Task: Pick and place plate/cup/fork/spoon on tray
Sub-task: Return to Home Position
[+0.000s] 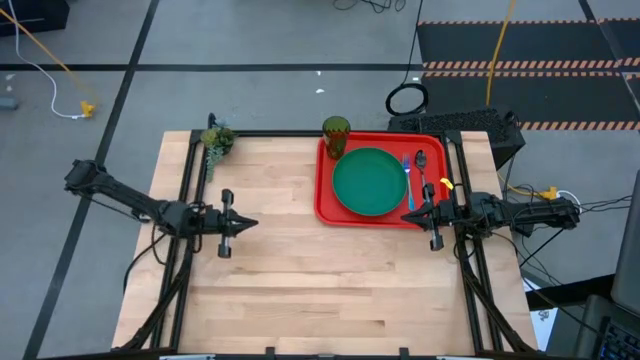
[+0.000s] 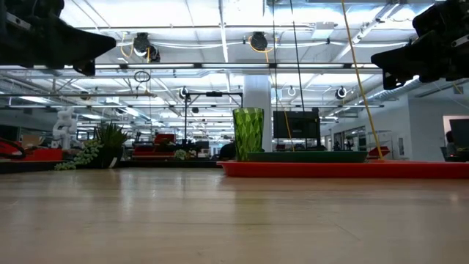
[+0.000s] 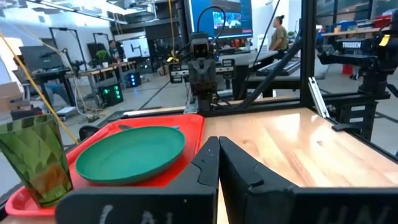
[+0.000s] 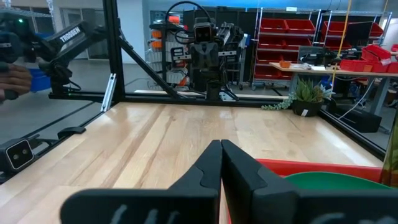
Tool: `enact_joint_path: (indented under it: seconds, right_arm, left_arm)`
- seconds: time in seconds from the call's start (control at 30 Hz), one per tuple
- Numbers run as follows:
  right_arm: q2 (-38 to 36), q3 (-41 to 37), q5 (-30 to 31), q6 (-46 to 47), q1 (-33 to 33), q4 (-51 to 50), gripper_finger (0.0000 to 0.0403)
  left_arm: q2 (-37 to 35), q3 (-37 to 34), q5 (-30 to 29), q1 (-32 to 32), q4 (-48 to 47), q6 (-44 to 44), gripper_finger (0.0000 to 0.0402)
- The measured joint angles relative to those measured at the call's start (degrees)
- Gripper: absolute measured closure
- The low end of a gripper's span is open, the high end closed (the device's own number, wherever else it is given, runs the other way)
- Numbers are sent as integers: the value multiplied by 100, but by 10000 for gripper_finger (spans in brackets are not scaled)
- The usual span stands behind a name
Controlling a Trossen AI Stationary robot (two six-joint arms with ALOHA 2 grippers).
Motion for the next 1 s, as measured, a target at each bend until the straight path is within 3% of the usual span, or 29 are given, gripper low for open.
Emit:
enact_joint_path:
  seconds: [0.17, 0.37, 0.73, 1.0]
  right_arm:
    - [0, 0, 0, 0, 0, -1, 403]
    - [0, 0, 0, 1, 0, 0, 403]
    - [-1, -1, 0, 0, 0, 0, 403]
    - [-3, 0, -2, 1, 0, -1, 403]
  left_arm:
    - [-743, 2, 21, -4, -577, 203, 394]
    - [-1572, 2, 635, 199, -1073, 666, 398]
    - [-2942, 4, 1189, 1153, -2986, 238, 396]
    - [-2977, 15, 1704, 1503, -3294, 55, 396]
